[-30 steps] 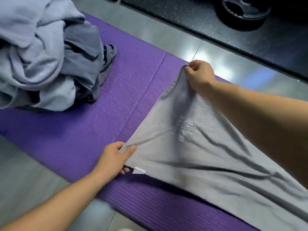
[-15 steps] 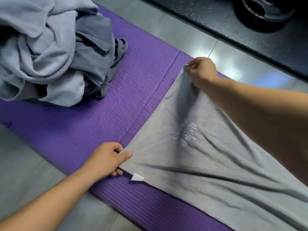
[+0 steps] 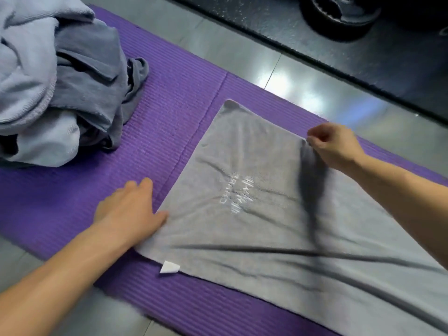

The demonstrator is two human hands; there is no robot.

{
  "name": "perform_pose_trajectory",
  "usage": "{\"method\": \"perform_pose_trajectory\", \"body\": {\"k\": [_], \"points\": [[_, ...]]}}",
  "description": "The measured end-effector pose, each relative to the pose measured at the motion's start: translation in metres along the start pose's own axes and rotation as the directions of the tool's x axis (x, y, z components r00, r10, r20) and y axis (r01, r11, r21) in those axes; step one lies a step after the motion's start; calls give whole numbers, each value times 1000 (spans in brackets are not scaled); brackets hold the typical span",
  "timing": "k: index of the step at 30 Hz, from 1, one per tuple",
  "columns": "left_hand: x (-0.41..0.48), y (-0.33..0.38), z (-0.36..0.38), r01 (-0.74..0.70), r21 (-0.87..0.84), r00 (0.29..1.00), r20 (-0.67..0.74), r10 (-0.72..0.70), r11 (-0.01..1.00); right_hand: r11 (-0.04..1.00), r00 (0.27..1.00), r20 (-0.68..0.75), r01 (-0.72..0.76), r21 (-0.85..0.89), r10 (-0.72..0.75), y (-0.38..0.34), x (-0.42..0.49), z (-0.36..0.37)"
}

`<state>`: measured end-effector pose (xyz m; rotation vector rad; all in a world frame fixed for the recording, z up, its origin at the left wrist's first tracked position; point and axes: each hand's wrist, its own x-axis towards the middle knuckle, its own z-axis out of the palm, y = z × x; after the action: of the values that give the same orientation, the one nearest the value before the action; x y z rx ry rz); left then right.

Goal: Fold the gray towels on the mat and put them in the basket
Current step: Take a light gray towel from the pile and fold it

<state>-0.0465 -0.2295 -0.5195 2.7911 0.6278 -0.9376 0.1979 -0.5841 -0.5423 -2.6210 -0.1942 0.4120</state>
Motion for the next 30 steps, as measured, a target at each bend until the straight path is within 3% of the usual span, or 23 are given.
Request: {"method": "perform_pose_trajectory", "body": {"k": [3,7,10,13,16,19,22,25,28,30], "points": [[8,59,-11,-333,19,927,-174,331,943,983,991,26,-128,-136,132,81,-43,-41],[19,149,-11,-579,114,814,30,580,807,969,980,29,-191,-156,198,146,-64,-68],[22,203,-1,-600,210,800,156,579,772,972,977,69,-189,-142,201,166,-57,-69],[24,234,12,-508,264,860,209,466,820,973,979,69,-178,-145,190,176,-45,-69],[26,247,20,-408,325,912,181,367,853,986,990,-54,-132,-98,127,182,-43,-71],[31,255,14,-282,365,958,156,240,887,999,999,-6,-51,-15,51,196,-60,-84],[30,273,2,-166,408,985,106,134,898,989,998,18,-62,-134,65,252,-87,-115],[16,327,5,-263,416,961,29,276,871,967,983,-5,-184,-174,186,326,-116,-148],[9,397,13,-473,228,866,-59,497,851,969,978,7,-207,-138,209,375,-132,-166],[12,438,14,-565,78,809,-143,570,821,972,978,11,-205,-118,208,396,-136,-170]]}}
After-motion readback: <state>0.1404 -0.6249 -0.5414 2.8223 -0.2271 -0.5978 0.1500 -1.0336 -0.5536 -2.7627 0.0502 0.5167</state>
